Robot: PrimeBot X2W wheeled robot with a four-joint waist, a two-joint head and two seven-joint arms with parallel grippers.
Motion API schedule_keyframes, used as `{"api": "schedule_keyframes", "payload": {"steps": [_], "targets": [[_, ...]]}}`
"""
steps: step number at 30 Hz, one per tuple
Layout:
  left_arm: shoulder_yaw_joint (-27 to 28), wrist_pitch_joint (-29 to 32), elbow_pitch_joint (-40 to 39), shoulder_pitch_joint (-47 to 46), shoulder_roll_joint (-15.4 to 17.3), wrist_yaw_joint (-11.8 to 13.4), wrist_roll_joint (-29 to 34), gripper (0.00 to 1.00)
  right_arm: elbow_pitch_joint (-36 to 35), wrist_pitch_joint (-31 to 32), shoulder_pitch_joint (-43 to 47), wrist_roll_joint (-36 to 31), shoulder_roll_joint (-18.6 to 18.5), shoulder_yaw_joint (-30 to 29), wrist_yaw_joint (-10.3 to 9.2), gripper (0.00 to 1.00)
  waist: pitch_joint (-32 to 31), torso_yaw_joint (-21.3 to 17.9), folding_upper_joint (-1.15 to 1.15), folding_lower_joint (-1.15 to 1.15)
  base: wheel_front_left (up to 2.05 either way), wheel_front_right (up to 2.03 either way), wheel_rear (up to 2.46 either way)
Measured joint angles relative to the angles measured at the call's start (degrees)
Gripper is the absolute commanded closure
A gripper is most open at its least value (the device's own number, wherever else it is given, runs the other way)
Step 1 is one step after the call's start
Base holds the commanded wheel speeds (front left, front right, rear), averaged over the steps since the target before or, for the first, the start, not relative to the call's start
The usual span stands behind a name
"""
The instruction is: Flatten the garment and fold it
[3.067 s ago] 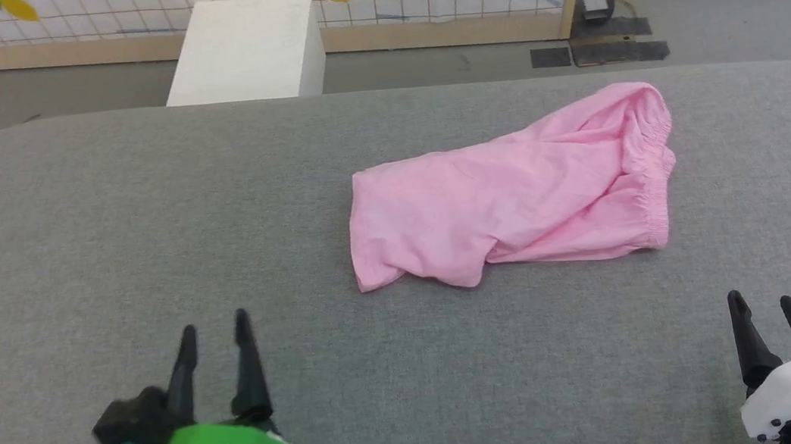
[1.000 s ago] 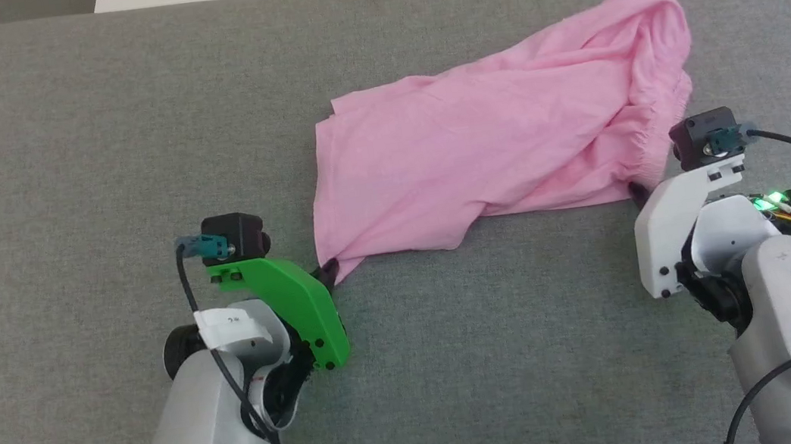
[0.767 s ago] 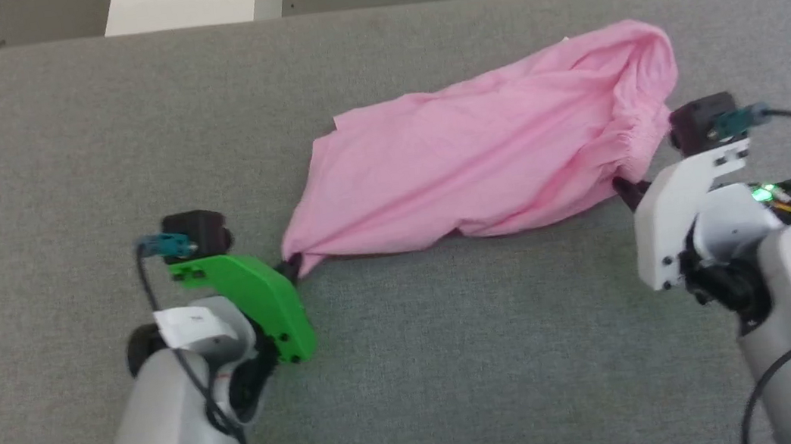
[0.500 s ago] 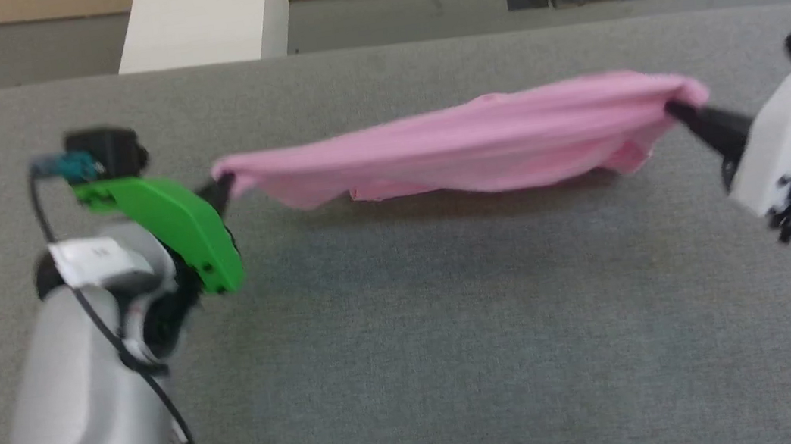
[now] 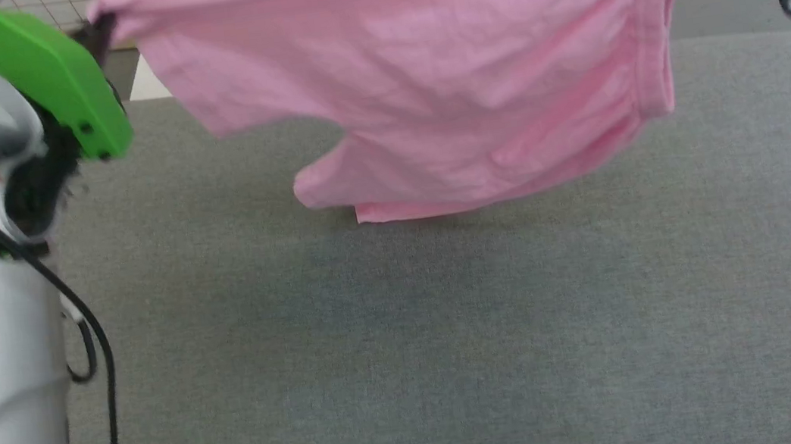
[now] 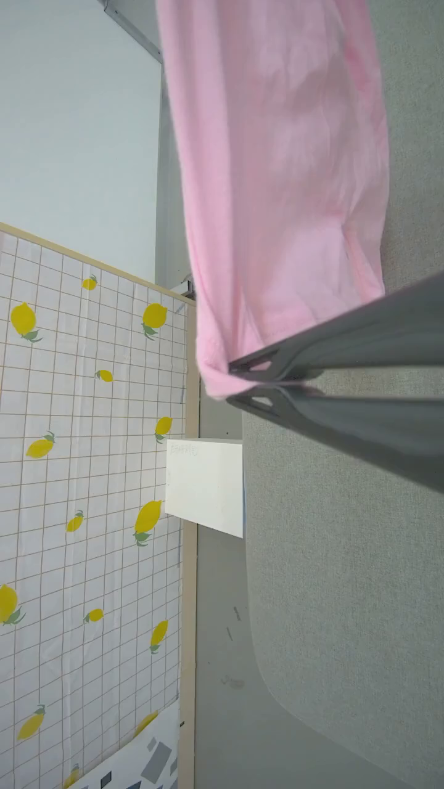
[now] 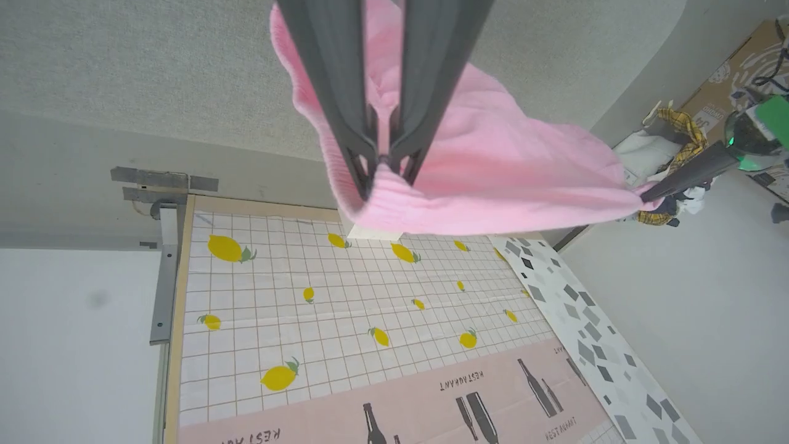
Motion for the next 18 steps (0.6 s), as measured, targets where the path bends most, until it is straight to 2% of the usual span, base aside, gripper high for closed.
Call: {"api": "schedule_keyframes", "payload": {"steps": [3, 8, 13, 18], "targets": [[0.0, 0.0, 1.5, -4.5, 0.7, 0.6, 0.8, 1.0, 3.5, -2.2, -5.6, -2.5, 0.9, 0.4, 0.0, 1.0, 1.7, 0.0, 0.0, 0.0, 0.0, 0.0, 0.0], [-0.6, -0.9, 6.3, -12.5, 2.0, 0.9, 3.3, 1.0, 11.2, -10.0, -14.8, -8.9, 1.9, 2.4, 0.02, 1.0, 5.5, -0.2, 0.0, 0.0, 0.0, 0.0, 0.0], [-0.9, -8.1, 12.4, -20.4, 3.1, 0.9, 6.8, 1.0, 18.2, -20.0, -22.1, -14.7, 2.4, 6.0, 0.03, 1.0, 9.6, -0.5, 0.0, 0.0, 0.0, 0.0, 0.0], [-1.5, -17.8, 17.6, -25.7, 2.9, -0.1, 8.4, 1.0, 24.4, -30.6, -27.2, -16.3, 2.5, 6.4, 0.04, 1.0, 13.1, -0.6, 0.0, 0.01, 0.0, 0.0, 0.0]]}}
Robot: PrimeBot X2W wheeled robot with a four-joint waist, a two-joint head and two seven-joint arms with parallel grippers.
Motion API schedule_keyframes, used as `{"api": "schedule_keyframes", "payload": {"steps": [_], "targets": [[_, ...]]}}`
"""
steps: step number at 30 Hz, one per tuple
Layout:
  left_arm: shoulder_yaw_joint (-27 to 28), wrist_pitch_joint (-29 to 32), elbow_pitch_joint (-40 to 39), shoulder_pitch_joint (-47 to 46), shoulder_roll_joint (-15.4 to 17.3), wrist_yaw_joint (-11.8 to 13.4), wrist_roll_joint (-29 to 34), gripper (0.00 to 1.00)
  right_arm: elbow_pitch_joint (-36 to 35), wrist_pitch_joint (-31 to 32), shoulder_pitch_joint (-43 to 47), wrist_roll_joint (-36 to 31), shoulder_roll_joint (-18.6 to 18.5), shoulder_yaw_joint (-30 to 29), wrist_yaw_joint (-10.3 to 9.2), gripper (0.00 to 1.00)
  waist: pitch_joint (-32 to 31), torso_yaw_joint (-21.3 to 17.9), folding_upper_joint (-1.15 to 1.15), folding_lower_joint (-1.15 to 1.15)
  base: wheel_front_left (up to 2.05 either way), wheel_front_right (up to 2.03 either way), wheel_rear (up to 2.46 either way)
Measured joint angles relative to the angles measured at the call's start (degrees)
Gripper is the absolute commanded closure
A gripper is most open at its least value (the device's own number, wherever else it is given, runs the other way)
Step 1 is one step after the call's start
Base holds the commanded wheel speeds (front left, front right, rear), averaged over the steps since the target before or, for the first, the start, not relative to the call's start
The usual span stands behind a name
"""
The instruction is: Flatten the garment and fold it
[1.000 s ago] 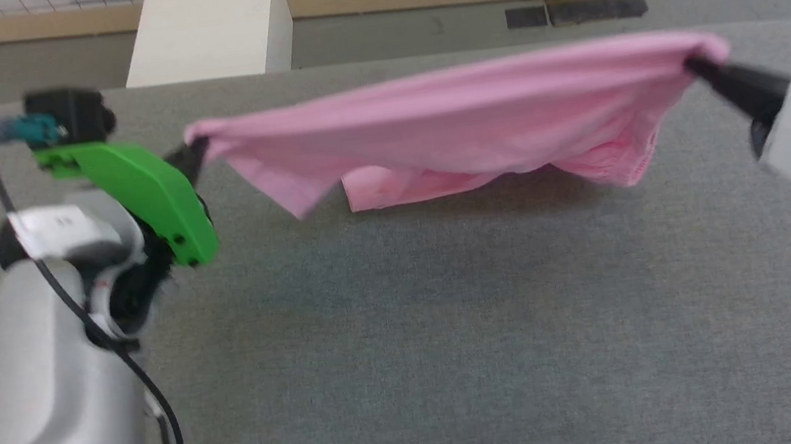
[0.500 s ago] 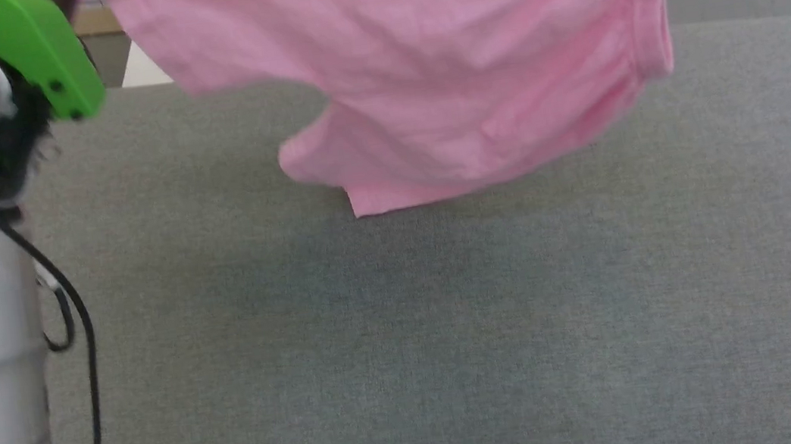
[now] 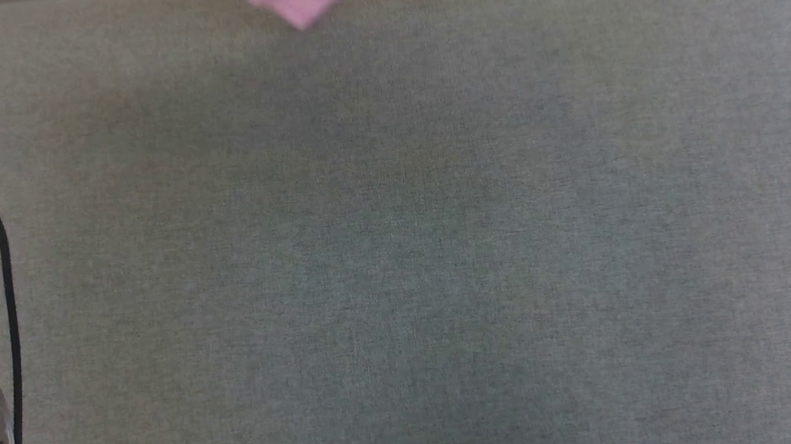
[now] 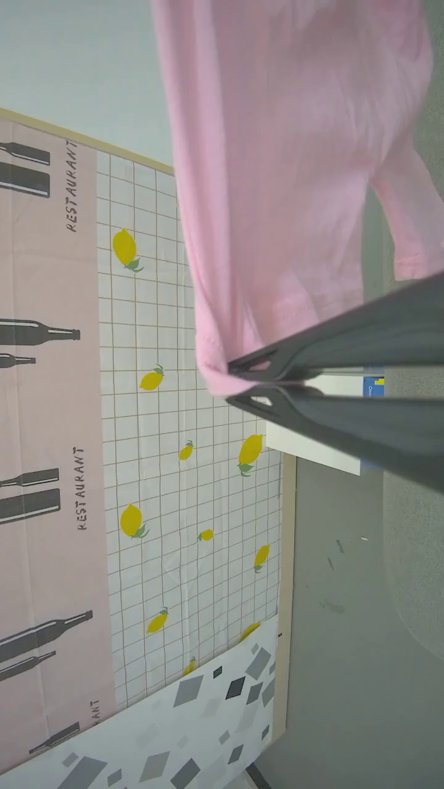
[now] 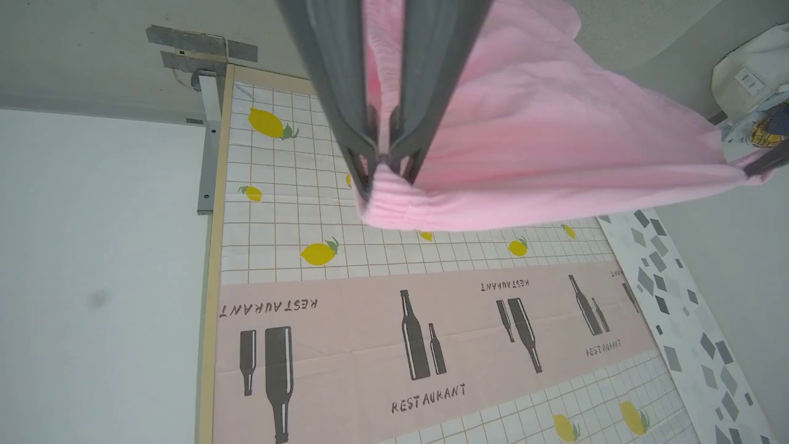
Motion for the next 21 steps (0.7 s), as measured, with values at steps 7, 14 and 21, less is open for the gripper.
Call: {"api": "schedule_keyframes", "payload": {"steps": [7, 14, 21], "targets": [[-0.3, -7.1, 6.0, 0.7, -1.3, -3.4, -1.4, 1.0, 5.1, -3.7, 1.3, 3.2, -0.5, 2.1, -0.02, 1.0, 1.9, 1.3, 0.0, 0.0, 0.0, 0.0, 0.0], [-1.0, -9.4, 6.8, 14.2, -2.8, -5.6, -5.8, 1.0, 0.8, -2.6, 18.4, 13.6, -3.3, 5.1, -0.03, 1.0, -0.6, 2.5, 0.0, 0.0, 0.0, 0.0, 0.0], [-0.6, -7.5, -1.9, 33.3, -3.7, -5.1, -9.8, 1.0, -8.8, 0.5, 39.8, 19.4, -7.0, 7.7, -0.03, 1.0, -5.5, 2.7, 0.0, -0.01, 0.0, 0.0, 0.0]]}}
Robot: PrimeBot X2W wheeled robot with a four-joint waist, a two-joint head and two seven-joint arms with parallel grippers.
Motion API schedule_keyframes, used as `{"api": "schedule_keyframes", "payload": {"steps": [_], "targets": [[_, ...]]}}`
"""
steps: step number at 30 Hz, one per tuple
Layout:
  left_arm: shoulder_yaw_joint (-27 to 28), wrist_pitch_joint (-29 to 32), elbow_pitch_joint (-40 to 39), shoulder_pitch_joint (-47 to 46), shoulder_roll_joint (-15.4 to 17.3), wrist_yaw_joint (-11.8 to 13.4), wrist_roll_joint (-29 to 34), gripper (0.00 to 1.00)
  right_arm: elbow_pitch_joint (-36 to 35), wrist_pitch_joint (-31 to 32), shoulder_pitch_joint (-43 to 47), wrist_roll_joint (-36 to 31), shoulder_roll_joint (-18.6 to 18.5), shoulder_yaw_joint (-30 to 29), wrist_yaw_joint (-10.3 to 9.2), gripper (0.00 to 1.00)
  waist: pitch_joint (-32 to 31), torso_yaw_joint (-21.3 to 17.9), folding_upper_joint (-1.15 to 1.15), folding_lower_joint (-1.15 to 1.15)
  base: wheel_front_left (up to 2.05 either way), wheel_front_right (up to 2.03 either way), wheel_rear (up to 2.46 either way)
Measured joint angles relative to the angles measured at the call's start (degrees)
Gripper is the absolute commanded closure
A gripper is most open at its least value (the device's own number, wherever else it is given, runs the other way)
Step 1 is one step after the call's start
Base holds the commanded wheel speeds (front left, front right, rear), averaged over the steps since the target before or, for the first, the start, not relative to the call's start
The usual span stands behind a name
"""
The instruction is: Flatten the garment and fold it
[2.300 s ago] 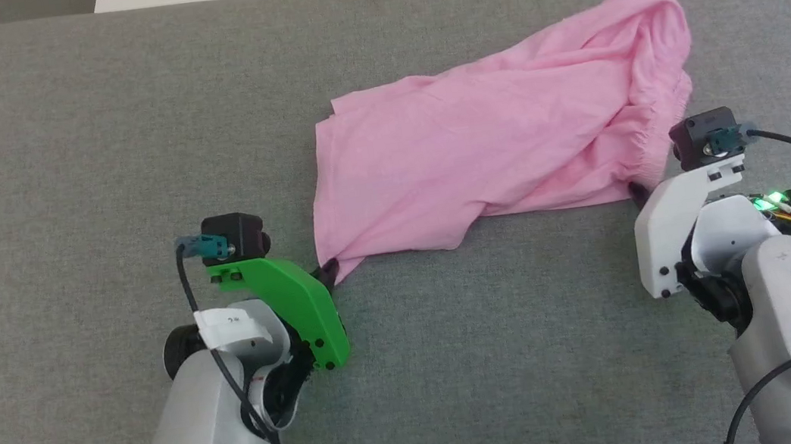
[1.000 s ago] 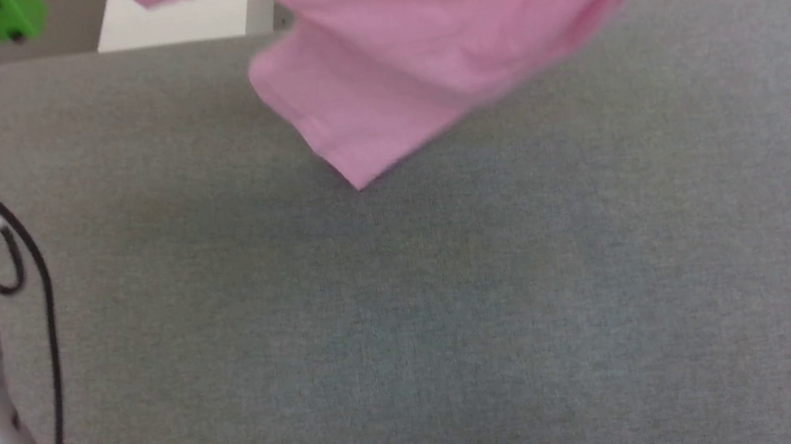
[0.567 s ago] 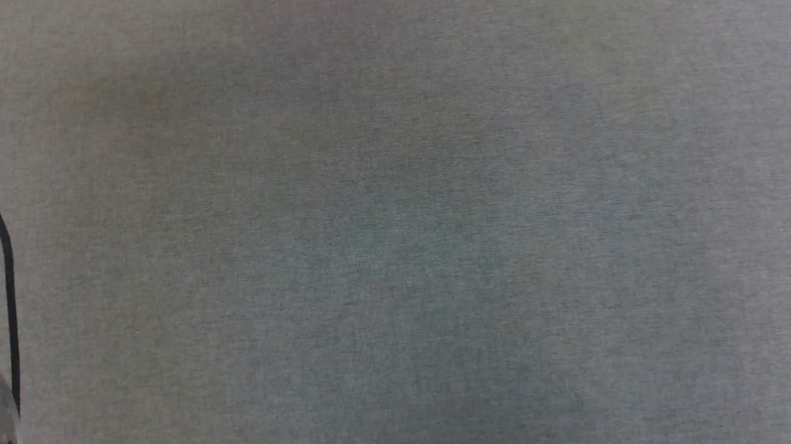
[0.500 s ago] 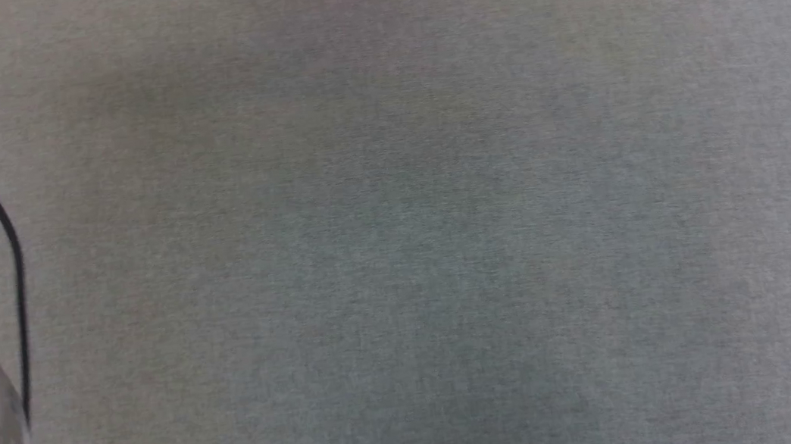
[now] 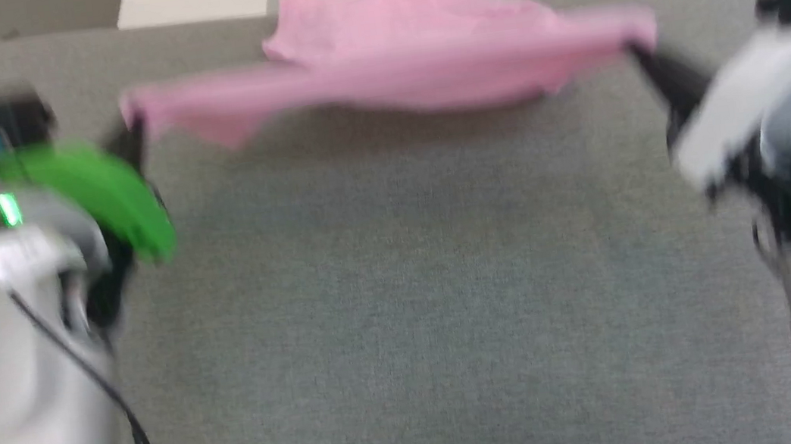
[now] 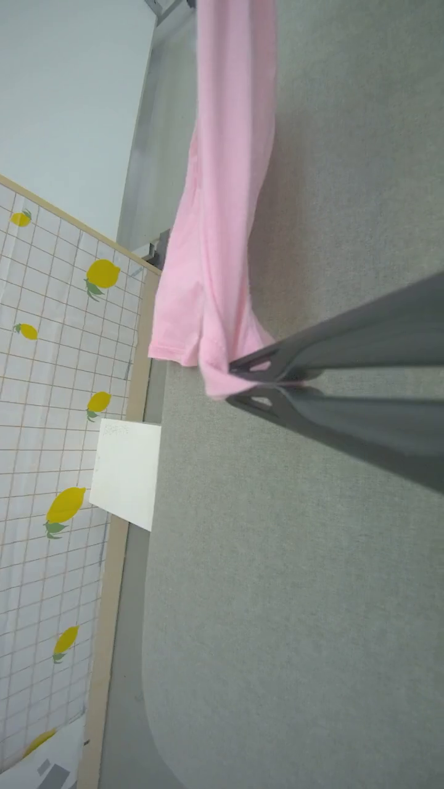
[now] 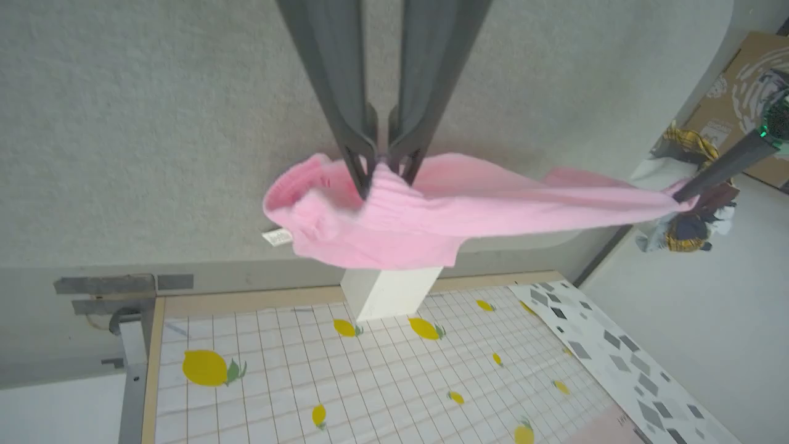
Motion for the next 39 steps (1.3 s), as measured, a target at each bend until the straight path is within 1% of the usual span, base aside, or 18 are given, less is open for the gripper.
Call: {"api": "schedule_keyframes", "payload": {"steps": [2, 4, 8, 11, 13, 15, 18, 22, 25, 27, 31, 33, 36, 39], "targets": [[0.7, 1.5, -3.9, 6.6, -0.5, 1.6, -1.3, 1.0, -2.3, 1.0, 5.7, 0.7, -0.8, 0.5, 0.0, 1.0, -1.5, 0.0, 0.0, 0.0, 0.0, 0.0, 0.0], [1.1, 3.2, -8.3, 14.3, -1.0, 3.8, -2.4, 1.0, -4.4, 2.0, 11.6, 1.2, -1.3, 0.8, 0.0, 1.0, -3.3, -0.1, 0.0, 0.0, 0.0, 0.0, 0.0], [1.3, 7.5, -16.3, 28.5, -2.1, 7.9, -3.9, 1.0, -7.6, 3.7, 20.7, 1.7, -2.4, 0.6, 0.01, 1.0, -6.5, -0.3, 0.0, 0.0, 0.0, 0.0, 0.0], [0.8, 10.7, -21.0, 37.3, -2.5, 10.5, -4.5, 1.0, -9.4, 5.9, 26.2, 1.5, -3.7, 1.0, 0.01, 1.0, -8.6, -0.2, 0.0, 0.0, 0.0, 0.0, 0.0], [0.4, 12.9, -23.5, 41.7, -2.4, 11.9, -4.8, 1.0, -10.5, 8.0, 30.0, 1.4, -4.4, 1.1, 0.01, 1.0, -9.8, -0.1, 0.0, 0.0, 0.0, 0.0, 0.0], [0.4, 15.4, -26.4, 45.9, -2.4, 13.6, -5.8, 1.0, -11.7, 10.9, 33.6, 0.3, -5.6, 1.3, 0.02, 1.0, -11.0, 0.2, 0.0, 0.0, 0.0, 0.0, 0.0], [-0.4, 19.0, -30.5, 51.0, -2.2, 15.5, -6.2, 1.0, -13.5, 15.6, 37.9, -1.4, -6.4, 0.4, 0.02, 1.0, -12.2, 0.6, 0.0, 0.0, 0.0, 0.0, 0.0], [-0.7, 23.4, -35.3, 56.7, -2.0, 17.6, -7.5, 1.0, -16.0, 22.6, 41.8, -2.6, -6.2, -1.6, 0.02, 1.0, -13.3, 1.0, 0.0, -0.01, 0.0, 0.0, 0.0], [-0.6, 25.4, -39.1, 60.3, -1.8, 18.8, -8.6, 1.0, -18.1, 28.1, 44.0, -3.8, -5.1, -3.8, 0.01, 1.0, -13.7, 1.0, 0.0, -0.01, 0.0, 0.0, 0.0], [0.0, 25.3, -40.9, 61.3, -1.8, 18.8, -9.3, 1.0, -19.8, 29.4, 44.6, -4.1, -3.9, -5.3, 0.01, 1.0, -13.7, 0.8, 0.0, -0.01, 0.0, 0.0, 0.0], [0.6, 24.1, -42.5, 59.9, -1.0, 18.5, -9.2, 1.0, -22.5, 29.0, 43.8, -4.2, -0.8, -7.4, 0.01, 1.0, -13.2, 0.6, 0.0, -0.01, 0.0, 0.0, 0.0], [0.5, 23.7, -42.2, 56.9, -0.8, 17.4, -9.2, 1.0, -23.0, 28.6, 42.6, -4.3, 0.0, -7.9, 0.01, 1.0, -12.6, 0.6, 0.0, -0.01, 0.0, 0.0, 0.0], [0.0, 23.2, -40.0, 49.4, -0.2, 15.2, -8.7, 1.0, -23.3, 28.3, 39.8, -4.6, 0.8, -8.6, 0.0, 1.0, -11.5, 0.4, 0.0, 0.0, 0.0, 0.0, 0.0], [-1.2, 22.7, -35.6, 40.1, 0.0, 12.5, -8.2, 1.0, -23.3, 27.6, 36.4, -5.3, 1.1, -9.0, 0.0, 1.0, -9.7, 0.2, 0.0, 0.0, 0.0, 0.0, 0.0]]}}
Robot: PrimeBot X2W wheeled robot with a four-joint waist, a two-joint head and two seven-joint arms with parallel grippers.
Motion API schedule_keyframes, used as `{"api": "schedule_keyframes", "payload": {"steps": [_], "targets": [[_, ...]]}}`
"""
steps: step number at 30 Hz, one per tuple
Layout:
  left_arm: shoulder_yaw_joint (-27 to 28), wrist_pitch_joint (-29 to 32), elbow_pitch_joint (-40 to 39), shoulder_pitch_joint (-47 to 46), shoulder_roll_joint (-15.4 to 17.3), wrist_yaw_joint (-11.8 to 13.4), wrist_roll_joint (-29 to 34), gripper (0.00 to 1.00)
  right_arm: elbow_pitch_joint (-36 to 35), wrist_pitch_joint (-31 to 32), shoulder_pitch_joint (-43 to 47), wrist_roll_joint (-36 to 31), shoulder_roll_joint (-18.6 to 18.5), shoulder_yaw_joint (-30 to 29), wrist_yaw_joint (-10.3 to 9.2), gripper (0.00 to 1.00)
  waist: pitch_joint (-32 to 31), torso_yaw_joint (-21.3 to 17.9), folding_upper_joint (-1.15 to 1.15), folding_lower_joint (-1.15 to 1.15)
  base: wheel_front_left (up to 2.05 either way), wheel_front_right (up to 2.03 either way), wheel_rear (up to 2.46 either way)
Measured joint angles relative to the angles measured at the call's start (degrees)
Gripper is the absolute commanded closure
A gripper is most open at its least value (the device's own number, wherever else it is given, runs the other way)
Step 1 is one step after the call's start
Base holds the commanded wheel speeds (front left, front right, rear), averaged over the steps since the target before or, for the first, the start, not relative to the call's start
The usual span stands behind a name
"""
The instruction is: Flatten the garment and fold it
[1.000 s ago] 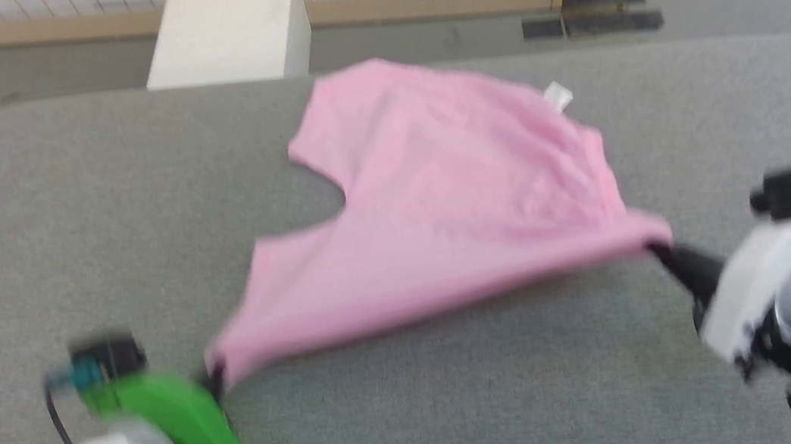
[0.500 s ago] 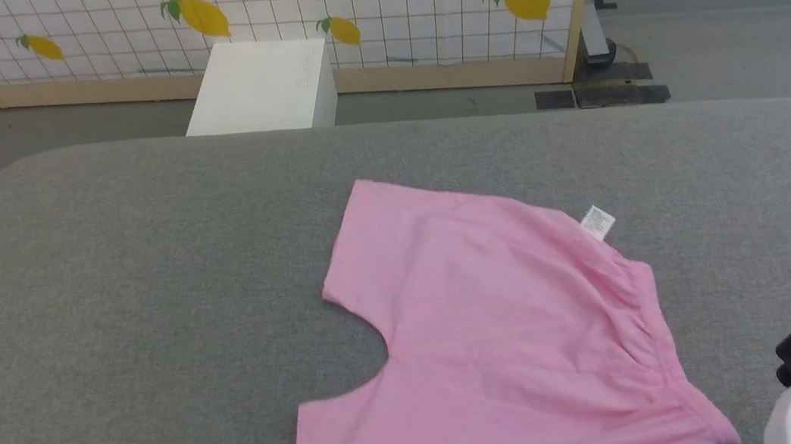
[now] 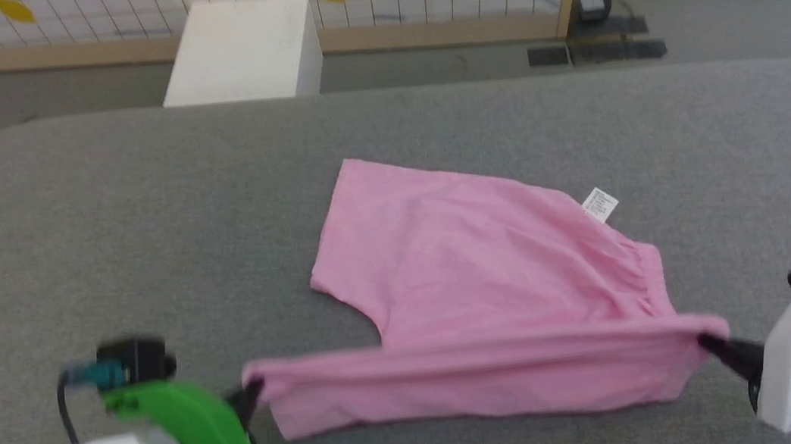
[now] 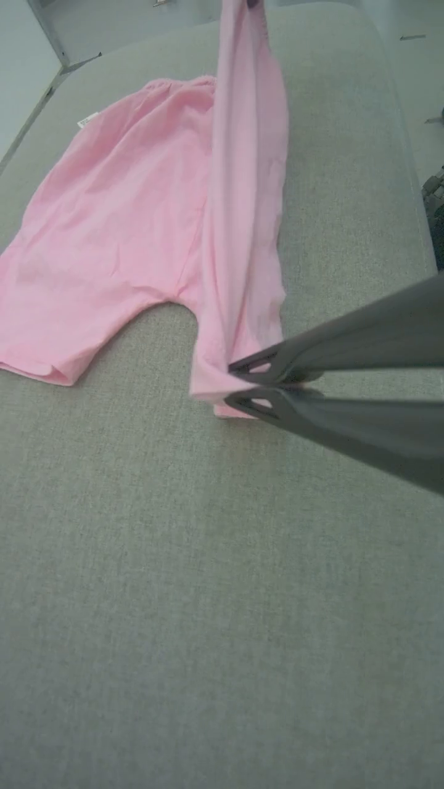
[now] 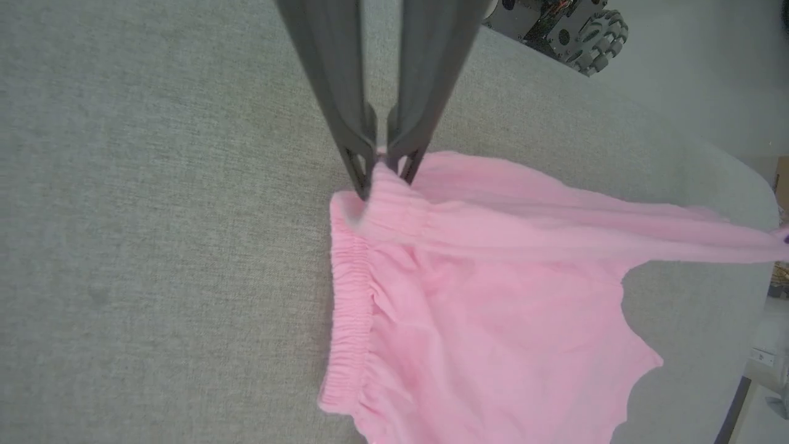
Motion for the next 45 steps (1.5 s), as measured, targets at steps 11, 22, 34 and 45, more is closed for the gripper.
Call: {"api": "schedule_keyframes", "payload": {"steps": [11, 22, 34, 45], "targets": [[-3.6, -4.1, 21.7, -30.1, -1.0, -7.6, 3.0, 1.0, 0.3, -1.6, -10.7, -2.4, 1.2, 0.5, -0.01, 1.0, 9.2, -1.6, 0.0, 0.0, 0.0, 0.0, 0.0], [-4.8, -7.2, 35.9, -46.4, -1.0, -10.0, 6.1, 1.0, 2.8, -3.5, -18.8, -3.4, 2.5, 3.0, -0.01, 1.0, 18.3, -5.9, 0.0, 0.01, 0.0, 0.0, 0.0], [-5.6, -10.4, 43.3, -52.2, -1.2, -10.9, 6.6, 1.0, 5.9, -7.0, -20.7, -3.5, 3.8, 5.4, -0.01, 1.0, 23.6, -10.9, 0.0, 0.01, 0.0, 0.0, 0.0], [-3.8, -18.2, 46.8, -53.2, -1.7, -9.2, 7.0, 0.0, 5.6, -15.8, -19.9, -1.2, 4.2, 5.8, -0.03, 0.0, 21.7, -11.3, 0.0, 0.01, 0.0, 0.0, 0.0]]}}
